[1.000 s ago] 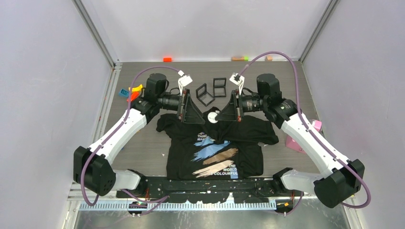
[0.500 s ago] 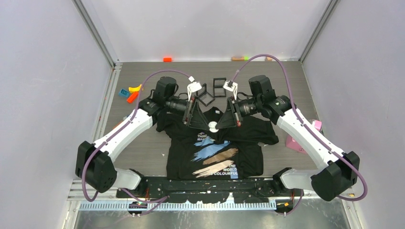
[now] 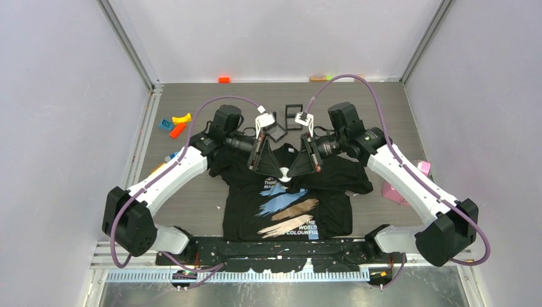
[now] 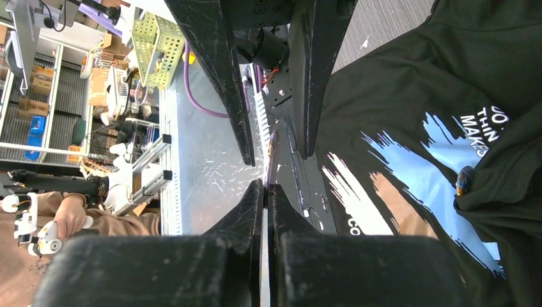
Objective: Pin the brooch onto the clothing
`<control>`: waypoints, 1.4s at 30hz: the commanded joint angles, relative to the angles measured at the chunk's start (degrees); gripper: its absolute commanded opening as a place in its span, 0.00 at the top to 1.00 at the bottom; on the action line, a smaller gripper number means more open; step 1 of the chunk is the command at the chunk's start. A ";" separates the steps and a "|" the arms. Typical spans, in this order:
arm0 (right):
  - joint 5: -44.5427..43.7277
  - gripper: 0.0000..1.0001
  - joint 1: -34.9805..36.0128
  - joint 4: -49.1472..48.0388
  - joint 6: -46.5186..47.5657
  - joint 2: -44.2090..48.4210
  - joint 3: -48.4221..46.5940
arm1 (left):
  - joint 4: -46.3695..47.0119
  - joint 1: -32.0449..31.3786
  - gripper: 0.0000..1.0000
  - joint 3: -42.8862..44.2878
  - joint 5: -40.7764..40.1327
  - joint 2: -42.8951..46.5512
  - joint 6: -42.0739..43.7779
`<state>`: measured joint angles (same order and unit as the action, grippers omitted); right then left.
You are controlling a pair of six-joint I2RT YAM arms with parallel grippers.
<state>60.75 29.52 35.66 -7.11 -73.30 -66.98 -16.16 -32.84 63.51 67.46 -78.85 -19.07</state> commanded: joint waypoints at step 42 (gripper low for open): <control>-36.17 0.45 5.40 -68.81 -41.15 15.76 32.28 | 22.17 6.12 1.00 -7.02 -8.22 7.67 -14.55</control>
<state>25.43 33.85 -26.00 -47.07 -57.30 -33.93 2.76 -26.50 56.42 58.94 -71.83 -33.01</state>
